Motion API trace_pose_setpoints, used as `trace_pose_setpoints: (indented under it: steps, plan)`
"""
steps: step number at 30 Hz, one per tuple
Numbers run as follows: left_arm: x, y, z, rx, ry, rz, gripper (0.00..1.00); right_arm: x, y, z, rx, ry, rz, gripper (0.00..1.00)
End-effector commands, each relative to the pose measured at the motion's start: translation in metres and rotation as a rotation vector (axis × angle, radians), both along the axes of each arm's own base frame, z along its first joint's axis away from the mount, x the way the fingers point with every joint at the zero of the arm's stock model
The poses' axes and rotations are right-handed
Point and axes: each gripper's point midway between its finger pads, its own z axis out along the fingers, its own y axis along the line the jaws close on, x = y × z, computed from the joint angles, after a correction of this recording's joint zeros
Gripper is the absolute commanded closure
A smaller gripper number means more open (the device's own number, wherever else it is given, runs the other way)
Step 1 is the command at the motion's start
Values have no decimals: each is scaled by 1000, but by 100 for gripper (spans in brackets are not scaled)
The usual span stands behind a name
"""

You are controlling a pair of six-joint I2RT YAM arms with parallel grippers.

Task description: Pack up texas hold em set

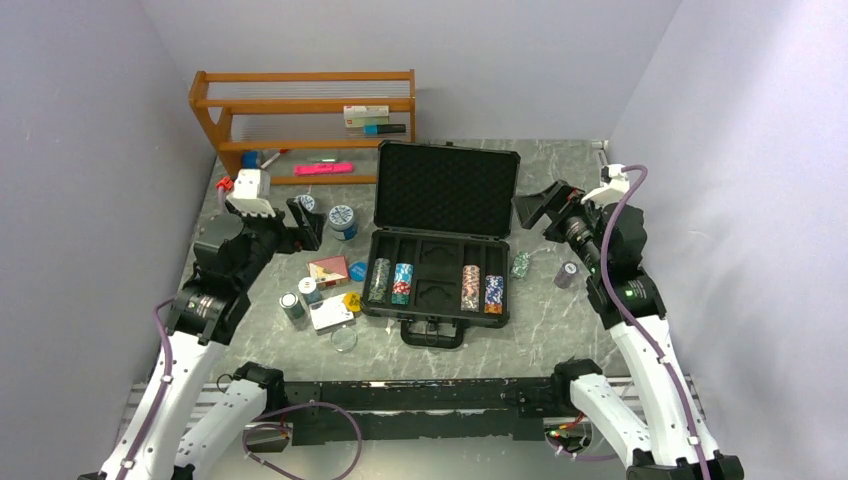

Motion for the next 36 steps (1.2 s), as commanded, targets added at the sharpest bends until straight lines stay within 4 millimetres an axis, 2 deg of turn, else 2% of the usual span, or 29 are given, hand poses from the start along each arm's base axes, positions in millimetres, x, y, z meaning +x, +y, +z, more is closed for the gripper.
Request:
trace_pose_setpoints:
  steps: [1,5,9,11,15,18,21,23,29,31,33,35,36]
  plan:
    - [-11,13,3,-31,27,72,3,-3,6,3,15,5,34,0]
    - [-25,16,-15,-48,83,79,3,-5,27,0,29,-1,162,1]
    - [-41,24,-44,-73,166,130,3,-16,52,0,80,-71,325,3]
    - [-50,32,-61,-97,237,192,3,-18,58,-1,105,-83,351,4]
    - [-73,47,-92,-121,389,300,6,-17,72,-17,115,-32,382,7]
    - [-85,56,-94,-137,425,362,7,-12,93,-25,67,5,375,10]
    - [-93,61,-93,-153,455,401,6,-17,131,-39,-29,51,403,11]
    - [-96,61,-98,-167,482,416,6,-20,149,-45,-58,64,414,12]
    - [-89,56,-127,-226,536,459,12,-24,180,-68,-29,143,442,20]
    - [-84,58,-142,-233,563,502,21,-25,183,-74,-16,168,437,24]
    - [-79,67,-150,-244,564,580,37,-27,183,-76,-10,180,431,25]
    - [-71,73,-152,-252,531,628,61,-27,181,-75,-12,180,418,25]
    - [-67,77,-155,-250,517,653,66,-28,180,-74,-15,178,418,25]
